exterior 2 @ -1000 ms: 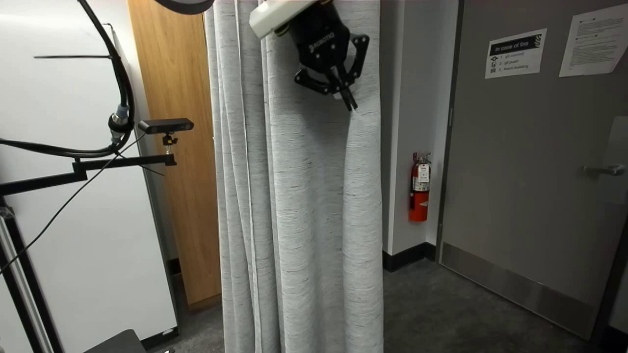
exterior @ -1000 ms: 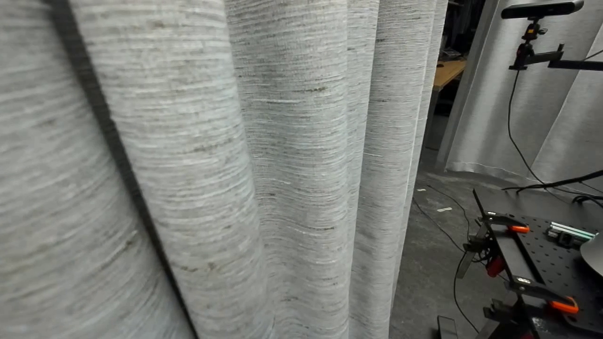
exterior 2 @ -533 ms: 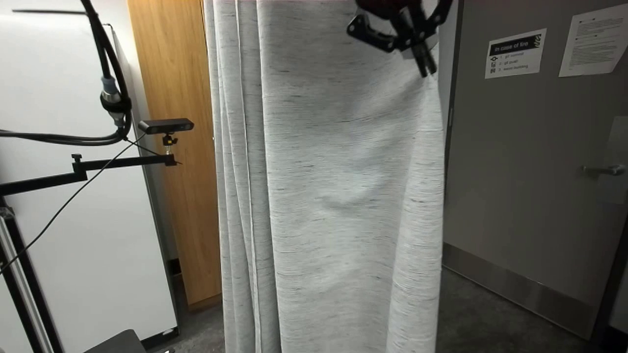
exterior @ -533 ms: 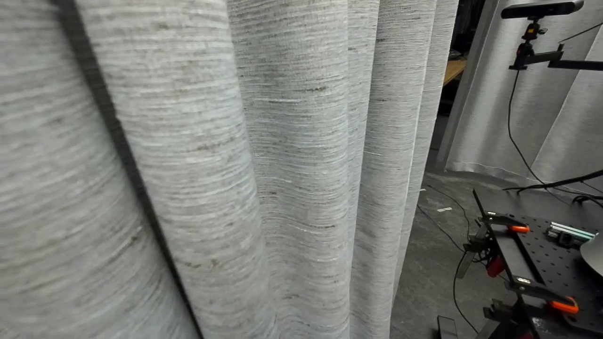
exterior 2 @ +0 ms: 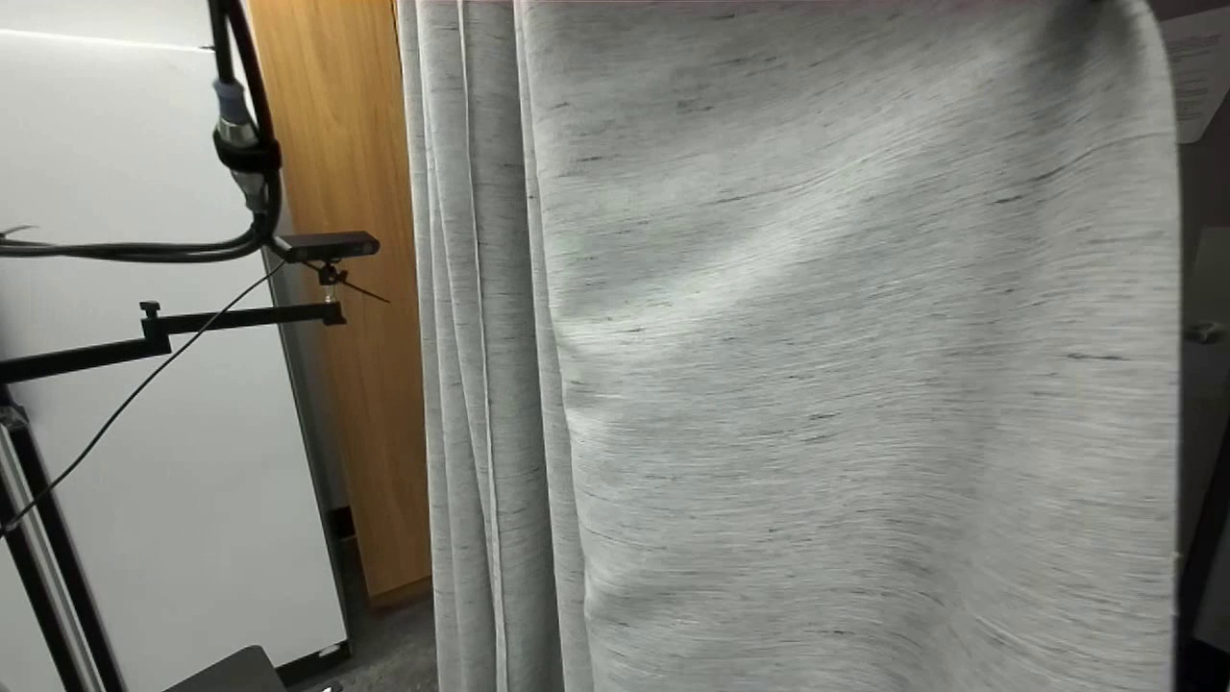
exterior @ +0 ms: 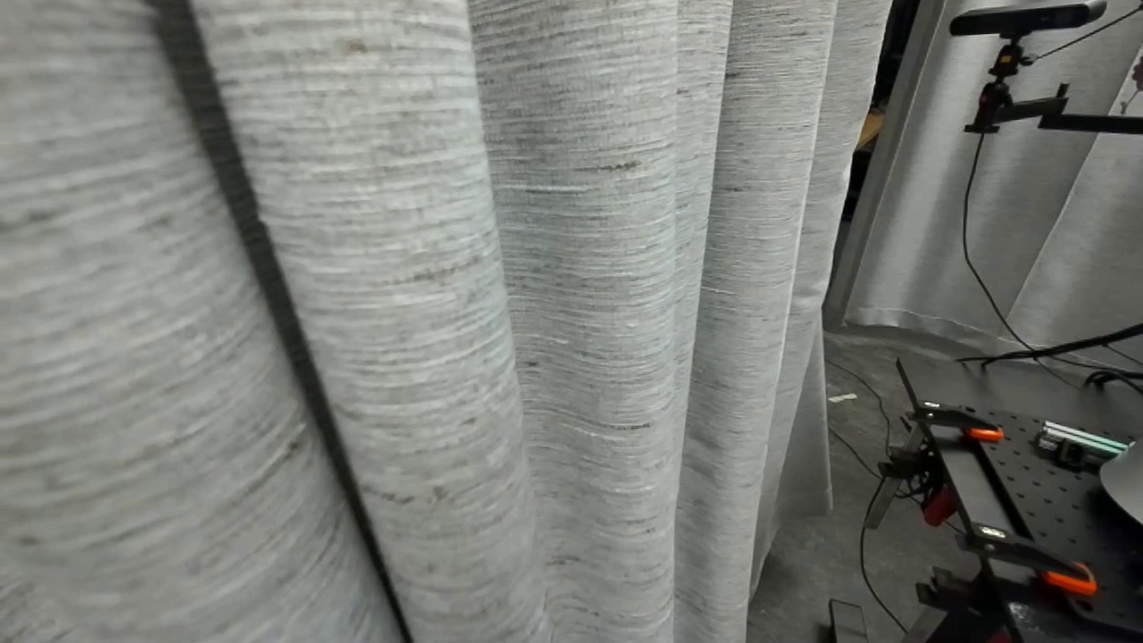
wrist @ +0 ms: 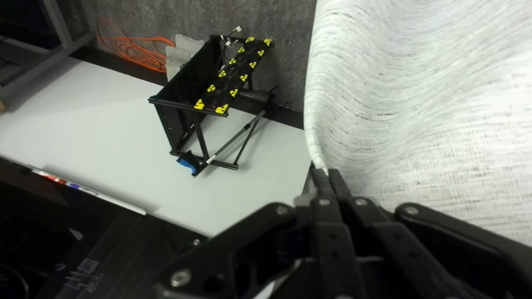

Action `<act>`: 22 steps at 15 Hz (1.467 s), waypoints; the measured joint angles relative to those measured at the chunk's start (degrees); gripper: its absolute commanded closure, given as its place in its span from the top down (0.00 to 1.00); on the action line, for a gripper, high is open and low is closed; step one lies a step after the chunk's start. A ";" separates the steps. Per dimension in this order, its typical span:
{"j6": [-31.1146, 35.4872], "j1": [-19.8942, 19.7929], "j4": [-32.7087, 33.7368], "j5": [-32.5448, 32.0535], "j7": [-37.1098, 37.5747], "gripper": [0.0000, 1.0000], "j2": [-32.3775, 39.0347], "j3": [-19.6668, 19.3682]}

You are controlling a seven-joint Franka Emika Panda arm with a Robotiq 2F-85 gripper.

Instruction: Close the curtains

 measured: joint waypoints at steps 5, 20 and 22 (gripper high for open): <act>-0.47 -1.91 11.35 0.41 7.55 0.00 7.81 -1.53; -11.03 -14.74 35.75 12.94 19.52 0.00 27.63 -4.76; -12.46 -16.72 37.44 14.67 20.36 0.00 28.38 -5.03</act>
